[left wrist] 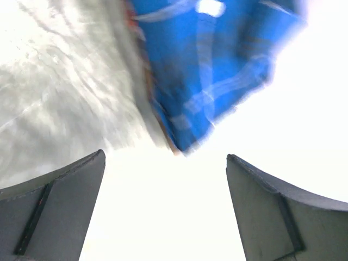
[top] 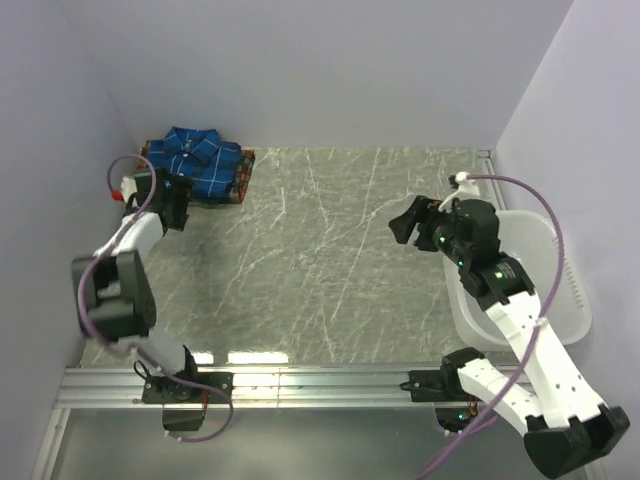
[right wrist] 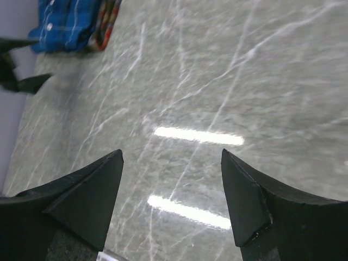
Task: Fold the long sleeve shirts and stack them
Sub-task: Neatly place the folded shirt to the corner
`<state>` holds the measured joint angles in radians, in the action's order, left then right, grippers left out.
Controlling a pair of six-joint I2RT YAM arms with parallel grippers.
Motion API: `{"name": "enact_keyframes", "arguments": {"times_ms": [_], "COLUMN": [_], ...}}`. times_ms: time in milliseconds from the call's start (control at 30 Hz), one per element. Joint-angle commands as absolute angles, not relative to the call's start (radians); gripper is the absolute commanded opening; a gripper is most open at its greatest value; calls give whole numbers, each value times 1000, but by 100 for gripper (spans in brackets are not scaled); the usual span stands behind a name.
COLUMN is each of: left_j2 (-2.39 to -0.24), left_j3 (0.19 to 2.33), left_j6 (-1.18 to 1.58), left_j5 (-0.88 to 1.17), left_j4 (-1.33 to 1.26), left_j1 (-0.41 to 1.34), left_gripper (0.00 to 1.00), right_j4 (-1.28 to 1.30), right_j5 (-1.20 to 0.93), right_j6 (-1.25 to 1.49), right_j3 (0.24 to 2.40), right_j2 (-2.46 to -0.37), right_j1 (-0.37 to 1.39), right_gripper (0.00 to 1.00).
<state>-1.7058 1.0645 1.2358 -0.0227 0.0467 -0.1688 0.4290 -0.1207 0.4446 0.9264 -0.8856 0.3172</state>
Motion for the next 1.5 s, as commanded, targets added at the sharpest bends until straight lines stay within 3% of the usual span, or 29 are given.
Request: {"name": "enact_keyframes", "arguments": {"times_ms": [0,100,300,567,767,800,1233,1467], "left_j2": [-1447,-1240,-892,-533,-315,-201,-11,-3], "left_j3": [1072,1127,1262,1348,1218,1046,709,640], "left_j6": [1033,852,526,368,374,393,502,575], "left_j5": [-18,-24,-18,-246,-532,-566,-725,-828], "left_j4": [205,328,557,740,752,682,459,442], "left_j1": [-167,-167,-161,75,178,196,198,198], "left_gripper": [99,99,99,99,99,100,99,99], "right_j4": [532,589,673,652,536,484,399,384], "right_j5": [60,146,285,397,428,426,414,416], "right_j6": [451,453,402,331,264,240,236,242], "right_j3": [1022,1049,1123,1069,936,863,693,663], "right_j2": [-801,-740,-658,-511,-316,-260,-124,-118], "right_j1": [311,313,311,313,311,311,313,311], "right_gripper": [83,90,92,95,99,99,100,100]}}
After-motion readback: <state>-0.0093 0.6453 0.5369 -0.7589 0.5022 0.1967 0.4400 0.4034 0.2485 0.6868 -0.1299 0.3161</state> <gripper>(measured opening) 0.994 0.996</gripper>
